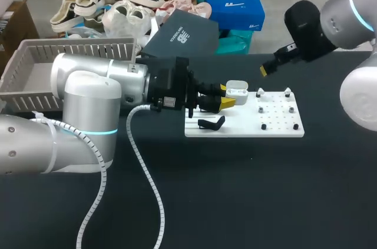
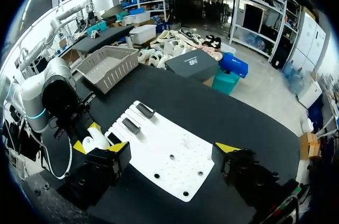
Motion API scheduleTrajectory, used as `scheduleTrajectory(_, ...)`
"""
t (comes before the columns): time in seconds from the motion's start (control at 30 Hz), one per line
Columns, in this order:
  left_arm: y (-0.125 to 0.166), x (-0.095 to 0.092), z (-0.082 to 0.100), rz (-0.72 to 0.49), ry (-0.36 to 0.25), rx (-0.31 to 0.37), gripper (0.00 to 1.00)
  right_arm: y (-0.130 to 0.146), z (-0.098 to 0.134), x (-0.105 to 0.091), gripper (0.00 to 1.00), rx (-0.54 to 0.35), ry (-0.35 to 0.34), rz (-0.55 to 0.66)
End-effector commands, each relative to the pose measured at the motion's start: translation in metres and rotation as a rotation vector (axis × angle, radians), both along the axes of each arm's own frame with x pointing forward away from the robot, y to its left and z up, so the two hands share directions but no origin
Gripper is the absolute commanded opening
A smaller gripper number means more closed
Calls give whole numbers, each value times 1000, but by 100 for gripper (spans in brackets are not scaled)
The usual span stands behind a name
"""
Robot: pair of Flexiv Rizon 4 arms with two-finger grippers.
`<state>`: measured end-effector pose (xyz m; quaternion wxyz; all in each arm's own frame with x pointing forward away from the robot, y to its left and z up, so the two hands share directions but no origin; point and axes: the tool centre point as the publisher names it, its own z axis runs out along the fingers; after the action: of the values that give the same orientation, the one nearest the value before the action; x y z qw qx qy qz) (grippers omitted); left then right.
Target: Pick up each earbud case from the left stands, insert the matching earbuds, close the lid, and place the case in the box.
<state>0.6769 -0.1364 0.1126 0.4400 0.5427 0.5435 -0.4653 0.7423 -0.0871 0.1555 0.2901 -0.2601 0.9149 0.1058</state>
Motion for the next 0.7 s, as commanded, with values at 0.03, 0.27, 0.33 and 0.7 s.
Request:
scheduleTrajectory(0.03,-1,1,-1,0,-1,-2,0,-13,-7,1,100,-175,-71,-129)
scheduleTrajectory(0.27,-1,1,-1,0,-1,-2,0,-28,-31,10,100,-296,-21,-146)
scheduleTrajectory(0.33,-1,1,-1,0,-1,-2,0,-31,-38,13,100,-325,-7,-150)
scheduleTrajectory(0.7,-1,1,-1,0,-1,-2,0,-39,-68,32,60,-379,92,-171)
